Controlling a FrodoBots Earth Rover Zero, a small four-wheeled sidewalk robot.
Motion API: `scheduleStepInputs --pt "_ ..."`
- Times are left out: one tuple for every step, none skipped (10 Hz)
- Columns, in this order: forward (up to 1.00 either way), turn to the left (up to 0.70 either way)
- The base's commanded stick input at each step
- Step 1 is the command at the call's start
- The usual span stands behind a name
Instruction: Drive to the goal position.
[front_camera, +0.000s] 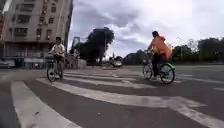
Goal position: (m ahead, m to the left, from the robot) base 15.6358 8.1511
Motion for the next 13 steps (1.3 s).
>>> scheduleStepInputs --pt "0.7 0.0" --pt "0.7 0.0" --pt "0.7 0.0" --pt "0.7 0.0" --pt "0.7 0.0" --pt "0.7 0.0" --pt "0.7 0.0" --pt "0.7 0.0" --pt "0.7 0.0" --pt "0.7 0.0" --pt "0.7 0.0" --pt "0.7 0.0" --pt "0.7 0.0"
